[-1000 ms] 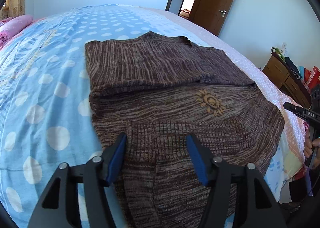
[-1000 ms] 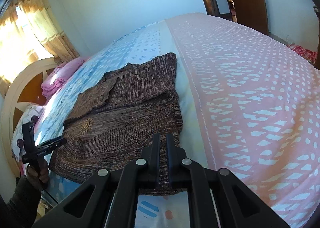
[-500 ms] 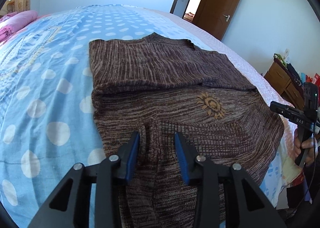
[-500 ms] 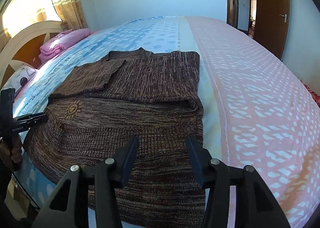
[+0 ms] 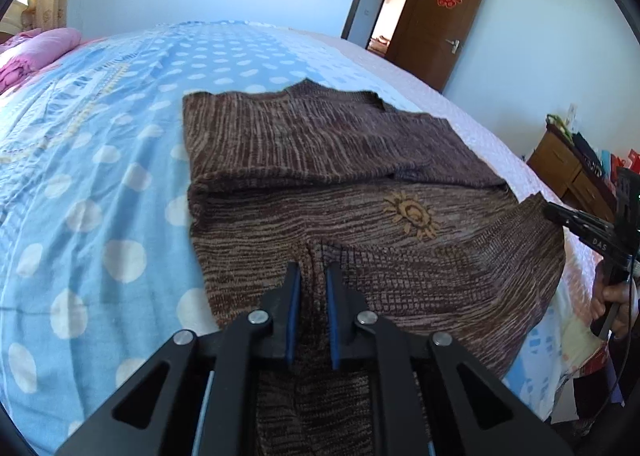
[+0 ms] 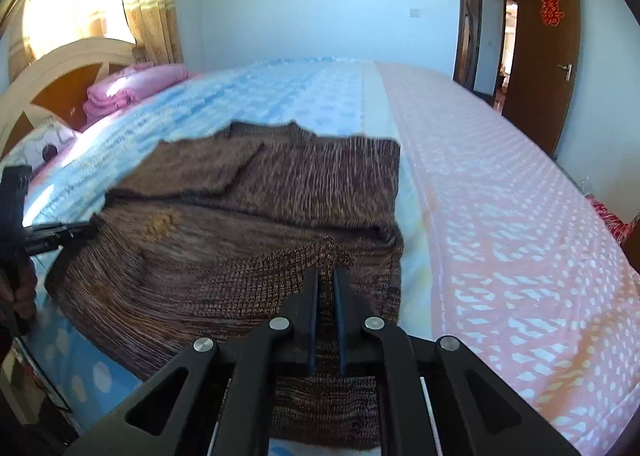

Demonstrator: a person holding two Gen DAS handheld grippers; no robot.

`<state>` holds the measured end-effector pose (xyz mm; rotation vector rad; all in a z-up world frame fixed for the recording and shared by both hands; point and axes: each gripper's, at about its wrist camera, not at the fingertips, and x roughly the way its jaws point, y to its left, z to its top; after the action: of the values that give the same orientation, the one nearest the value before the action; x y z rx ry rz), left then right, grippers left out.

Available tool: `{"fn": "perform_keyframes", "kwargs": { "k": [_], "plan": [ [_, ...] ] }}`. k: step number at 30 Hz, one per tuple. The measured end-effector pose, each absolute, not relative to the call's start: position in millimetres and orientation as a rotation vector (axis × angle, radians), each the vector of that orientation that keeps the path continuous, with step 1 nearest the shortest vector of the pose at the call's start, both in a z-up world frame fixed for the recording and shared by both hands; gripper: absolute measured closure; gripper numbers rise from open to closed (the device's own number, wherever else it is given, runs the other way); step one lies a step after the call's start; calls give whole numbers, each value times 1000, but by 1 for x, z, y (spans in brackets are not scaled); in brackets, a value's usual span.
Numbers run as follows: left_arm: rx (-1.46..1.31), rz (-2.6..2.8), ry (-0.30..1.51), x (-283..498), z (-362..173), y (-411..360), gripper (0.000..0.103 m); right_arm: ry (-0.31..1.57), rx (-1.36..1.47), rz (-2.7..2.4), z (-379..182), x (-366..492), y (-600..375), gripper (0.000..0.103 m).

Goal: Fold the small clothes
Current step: 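Grasp the folded sweater edge with both grippers and lift it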

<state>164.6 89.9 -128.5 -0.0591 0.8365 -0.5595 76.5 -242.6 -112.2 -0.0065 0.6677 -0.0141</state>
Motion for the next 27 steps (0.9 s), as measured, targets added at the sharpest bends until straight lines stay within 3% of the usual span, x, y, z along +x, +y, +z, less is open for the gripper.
{"fn": "perform_keyframes", "kwargs": {
  "k": [13,27],
  "plan": [
    [-149,-455,699,160,-78,103,90,548,-47,-89,-76,67,-232,96],
    [-195,-333,698,253,-59,94,90,517,-81,-151,-56,187,-239,99]
  ]
}}
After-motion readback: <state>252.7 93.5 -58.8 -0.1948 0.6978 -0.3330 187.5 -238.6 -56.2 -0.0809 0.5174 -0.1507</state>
